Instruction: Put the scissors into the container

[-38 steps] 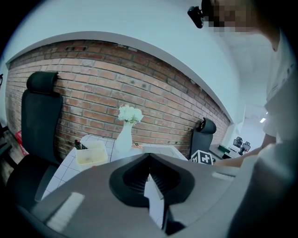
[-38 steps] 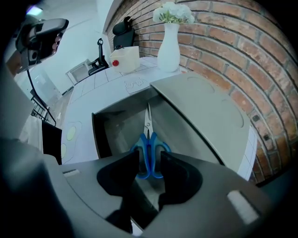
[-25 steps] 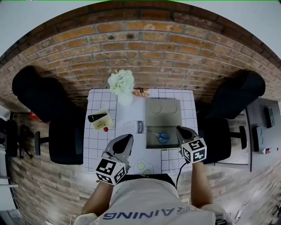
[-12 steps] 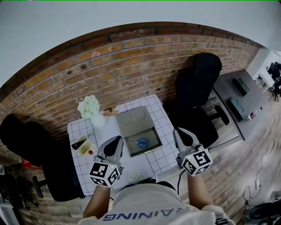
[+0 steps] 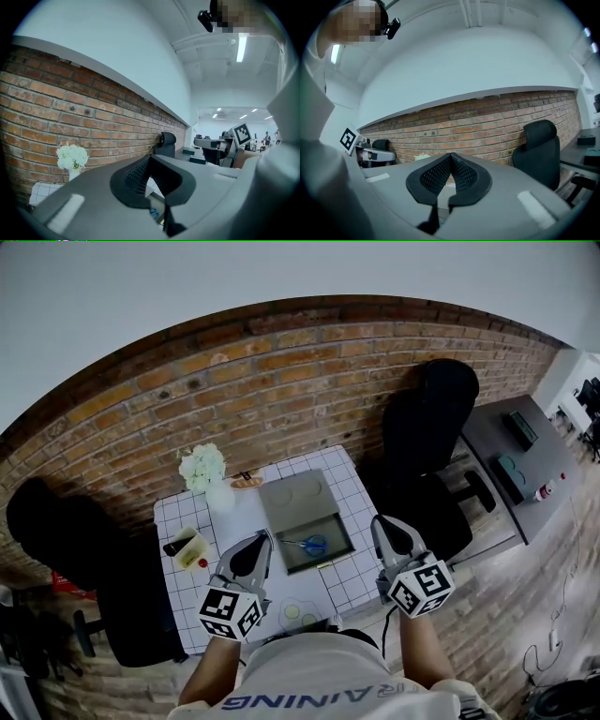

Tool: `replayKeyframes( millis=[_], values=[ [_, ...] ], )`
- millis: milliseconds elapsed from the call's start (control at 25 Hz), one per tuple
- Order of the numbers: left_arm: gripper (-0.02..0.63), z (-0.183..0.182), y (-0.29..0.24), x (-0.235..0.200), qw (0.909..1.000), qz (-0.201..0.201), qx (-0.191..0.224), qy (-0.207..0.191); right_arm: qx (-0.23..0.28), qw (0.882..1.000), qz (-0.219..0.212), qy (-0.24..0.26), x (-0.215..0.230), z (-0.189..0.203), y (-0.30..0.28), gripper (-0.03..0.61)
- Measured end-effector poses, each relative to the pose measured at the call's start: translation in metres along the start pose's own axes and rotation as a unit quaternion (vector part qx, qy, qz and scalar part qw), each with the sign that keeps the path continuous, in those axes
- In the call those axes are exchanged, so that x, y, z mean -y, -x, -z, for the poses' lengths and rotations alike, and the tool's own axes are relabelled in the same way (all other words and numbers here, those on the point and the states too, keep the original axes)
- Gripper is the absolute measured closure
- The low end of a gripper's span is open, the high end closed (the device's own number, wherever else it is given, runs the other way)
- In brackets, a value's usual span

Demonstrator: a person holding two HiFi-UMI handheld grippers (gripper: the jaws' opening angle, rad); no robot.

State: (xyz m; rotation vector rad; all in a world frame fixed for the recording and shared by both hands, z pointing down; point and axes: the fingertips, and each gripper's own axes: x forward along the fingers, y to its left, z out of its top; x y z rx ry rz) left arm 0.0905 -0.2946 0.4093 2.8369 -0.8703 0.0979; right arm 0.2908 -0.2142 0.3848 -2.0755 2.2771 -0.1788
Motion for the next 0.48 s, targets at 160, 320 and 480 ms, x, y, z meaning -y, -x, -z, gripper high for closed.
replayKeyframes(
  millis=[160, 320, 480],
  values=[
    [0.614, 0.002, 0.005, -0.004, 1.0, -0.007, -0.002, 0.005, -0.003, 1.0, -0.012, -0.002, -0.007, 0.003, -0.007, 0.564],
    [0.614, 0.002, 0.005, -0.006, 1.0, -0.007, -0.003, 0.006, -0.01, 1.0, -0.016, -0.002, -0.009, 0.007, -0.012, 0.563],
    [0.614, 0.0, 0.005, -0.01, 1.0, -0.007, 0.0, 0.006, -0.02, 1.0, -0.017, 0.006, -0.012, 0.01, -0.019, 0.563]
  ],
)
